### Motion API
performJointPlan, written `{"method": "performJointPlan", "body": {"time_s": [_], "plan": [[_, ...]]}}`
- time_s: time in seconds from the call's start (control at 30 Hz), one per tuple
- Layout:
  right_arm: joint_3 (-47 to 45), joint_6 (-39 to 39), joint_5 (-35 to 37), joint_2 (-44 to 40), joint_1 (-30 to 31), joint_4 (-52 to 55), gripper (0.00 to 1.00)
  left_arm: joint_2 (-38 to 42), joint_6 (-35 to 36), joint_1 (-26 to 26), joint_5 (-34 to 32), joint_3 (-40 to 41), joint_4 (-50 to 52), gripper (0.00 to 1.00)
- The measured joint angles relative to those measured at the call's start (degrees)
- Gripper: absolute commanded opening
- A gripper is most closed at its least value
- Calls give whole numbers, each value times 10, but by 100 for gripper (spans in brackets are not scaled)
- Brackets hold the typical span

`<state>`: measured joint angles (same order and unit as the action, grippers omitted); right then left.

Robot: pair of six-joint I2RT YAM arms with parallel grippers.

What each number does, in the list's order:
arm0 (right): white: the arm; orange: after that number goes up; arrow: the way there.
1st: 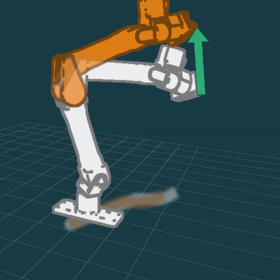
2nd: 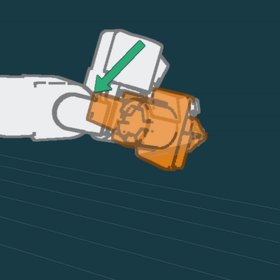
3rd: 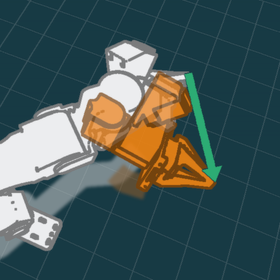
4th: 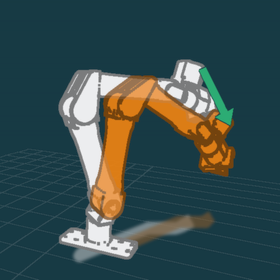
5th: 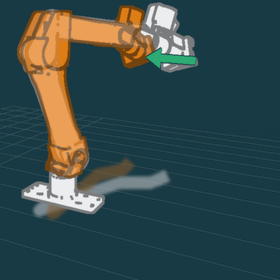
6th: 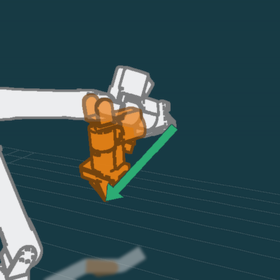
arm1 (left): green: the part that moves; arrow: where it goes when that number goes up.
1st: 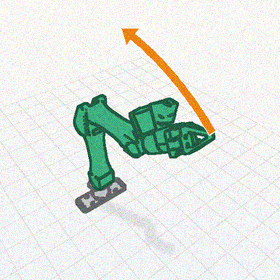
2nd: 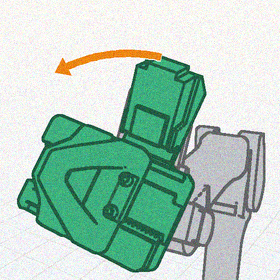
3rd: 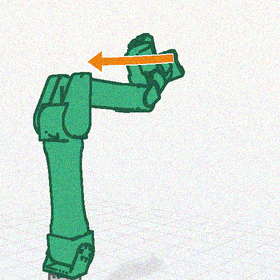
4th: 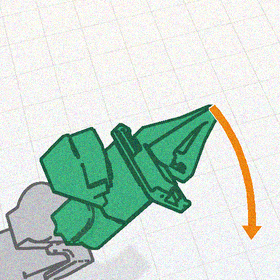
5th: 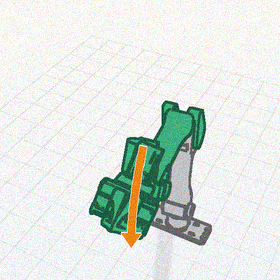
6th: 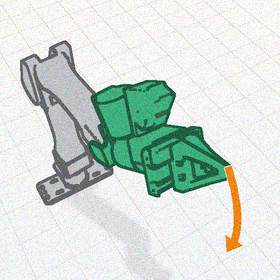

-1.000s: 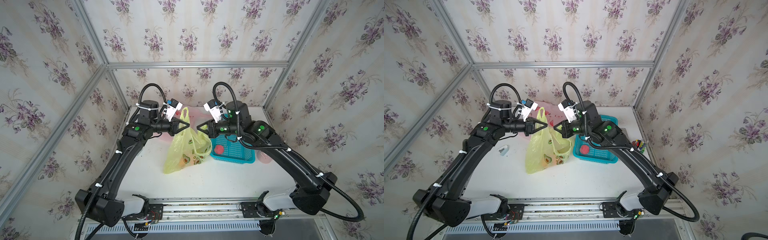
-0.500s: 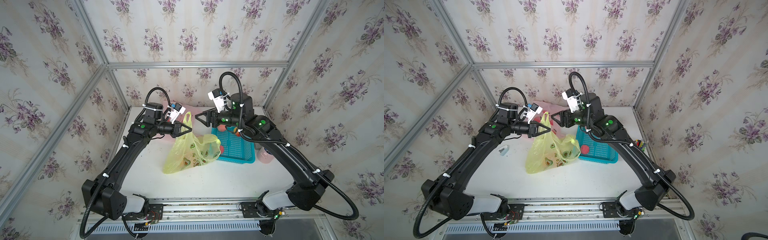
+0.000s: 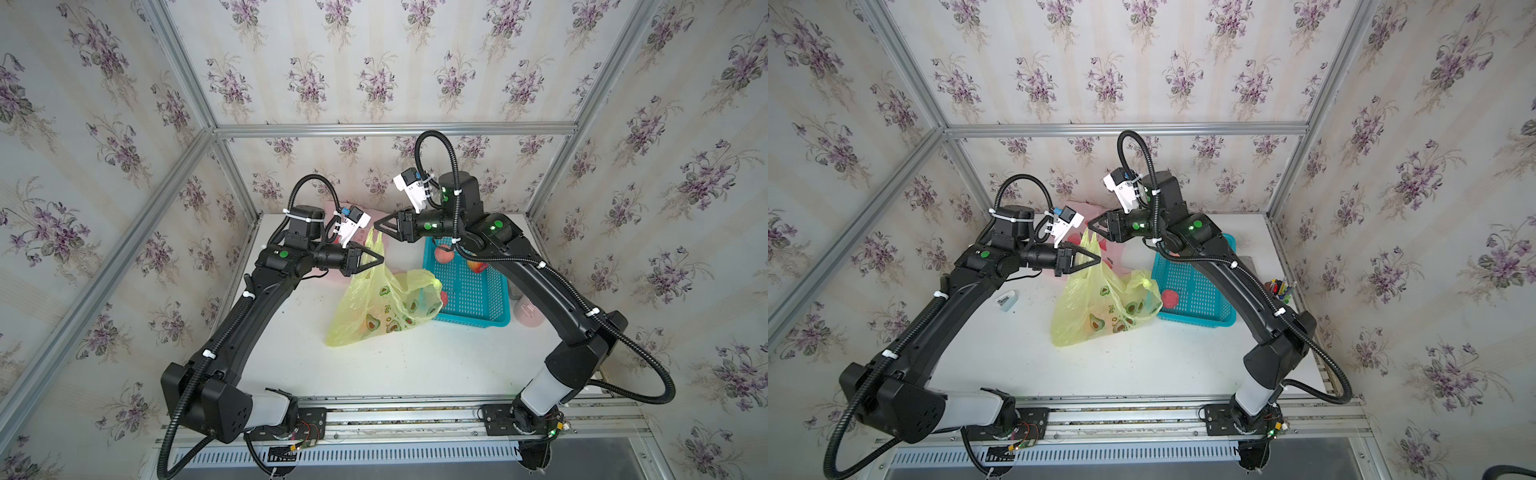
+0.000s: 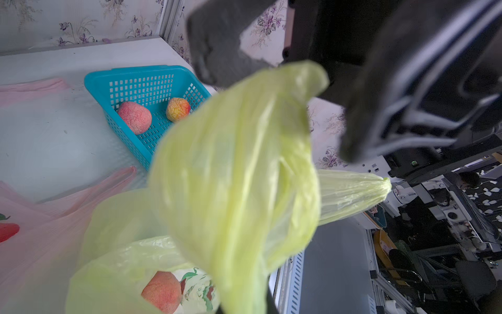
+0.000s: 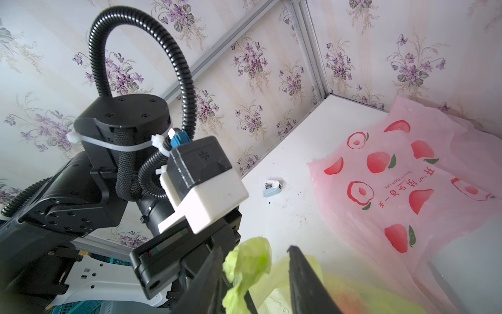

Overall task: Place the peach into a plastic bag & tie a knot
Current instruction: Adjust the plastic bag at the center of the board.

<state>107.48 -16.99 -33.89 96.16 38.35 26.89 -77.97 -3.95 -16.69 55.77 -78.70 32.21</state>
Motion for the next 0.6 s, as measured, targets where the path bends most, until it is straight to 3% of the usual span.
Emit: {"method": "performJointPlan", "body": {"time_s": [0.13, 0.27, 0.33, 0.43, 0.6], "plan": [[2, -6, -14, 6, 0, 2, 28, 4, 0, 0, 0, 0, 0, 0], [6, -8, -23, 9, 0, 1, 2, 4, 0, 0, 0, -1, 0, 3], [5, -13, -30, 9, 0, -2, 0, 5, 0, 0, -1, -1, 0, 33], [2, -26, -30, 8, 0, -11, 0, 14, -2, 0, -15, 1, 0, 59], [-26, -60, -7, -5, 2, -48, 0, 90, -19, -9, -123, 54, -18, 64]]}}
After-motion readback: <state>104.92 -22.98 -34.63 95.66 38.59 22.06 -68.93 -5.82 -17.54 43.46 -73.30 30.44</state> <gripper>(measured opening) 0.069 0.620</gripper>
